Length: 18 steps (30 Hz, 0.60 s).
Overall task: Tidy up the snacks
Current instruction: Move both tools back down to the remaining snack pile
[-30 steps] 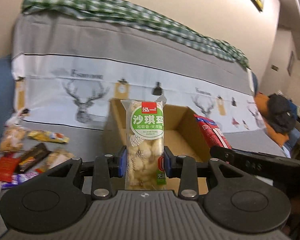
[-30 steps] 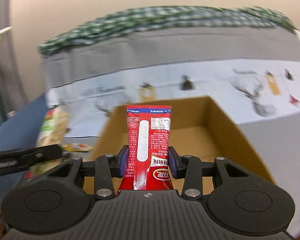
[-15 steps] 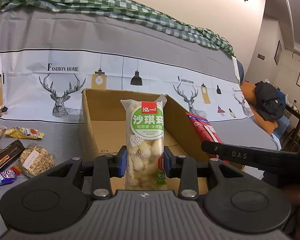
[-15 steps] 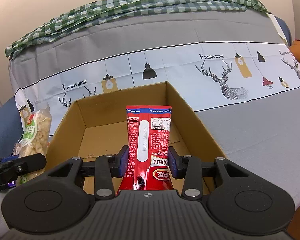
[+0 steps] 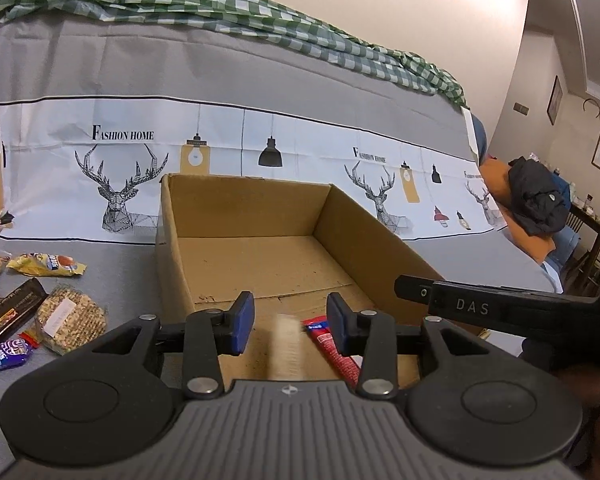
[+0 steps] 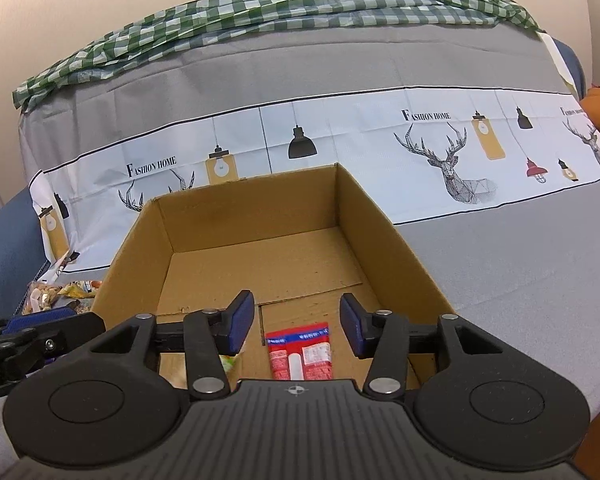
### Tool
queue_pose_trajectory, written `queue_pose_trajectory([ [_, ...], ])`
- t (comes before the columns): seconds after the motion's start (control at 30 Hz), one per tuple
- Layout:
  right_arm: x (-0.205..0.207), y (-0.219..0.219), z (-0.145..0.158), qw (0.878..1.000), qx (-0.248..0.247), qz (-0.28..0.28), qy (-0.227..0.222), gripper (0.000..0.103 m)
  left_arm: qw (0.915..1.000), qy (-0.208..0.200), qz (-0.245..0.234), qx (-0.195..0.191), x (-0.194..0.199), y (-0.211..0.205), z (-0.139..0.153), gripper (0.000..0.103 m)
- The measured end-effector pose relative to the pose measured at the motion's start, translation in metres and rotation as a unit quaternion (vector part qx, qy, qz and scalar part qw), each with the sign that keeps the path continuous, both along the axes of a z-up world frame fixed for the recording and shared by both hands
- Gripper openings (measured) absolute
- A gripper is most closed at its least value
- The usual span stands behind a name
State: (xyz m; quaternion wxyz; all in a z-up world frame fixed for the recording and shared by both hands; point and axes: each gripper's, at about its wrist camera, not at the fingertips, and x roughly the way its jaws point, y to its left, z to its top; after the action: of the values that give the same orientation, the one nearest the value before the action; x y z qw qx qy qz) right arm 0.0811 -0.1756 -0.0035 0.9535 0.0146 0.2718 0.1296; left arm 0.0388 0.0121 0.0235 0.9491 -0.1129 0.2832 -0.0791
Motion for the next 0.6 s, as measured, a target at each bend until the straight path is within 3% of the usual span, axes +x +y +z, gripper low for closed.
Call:
queue_pose_trajectory([
  [0.33, -0.006, 0.019, 0.002, 1.000, -0.004, 0.007, 0.002, 0.054, 0.9997, -0.022, 0.007, 0.007, -0.011, 0.009, 0.003, 0.042],
  [0.5, -0.016, 0.042, 0.005, 1.000, -0.002, 0.024, -0.001, 0.055, 0.9997, -0.007, 0.018, -0.013, -0.019, 0.030, 0.009, 0.041],
  [0.6, -0.022, 0.056, 0.008, 0.999, 0.003, 0.036, 0.002, 0.055, 0.9992, 0.000, 0.021, -0.033, -0.025, 0.044, 0.014, 0.029],
])
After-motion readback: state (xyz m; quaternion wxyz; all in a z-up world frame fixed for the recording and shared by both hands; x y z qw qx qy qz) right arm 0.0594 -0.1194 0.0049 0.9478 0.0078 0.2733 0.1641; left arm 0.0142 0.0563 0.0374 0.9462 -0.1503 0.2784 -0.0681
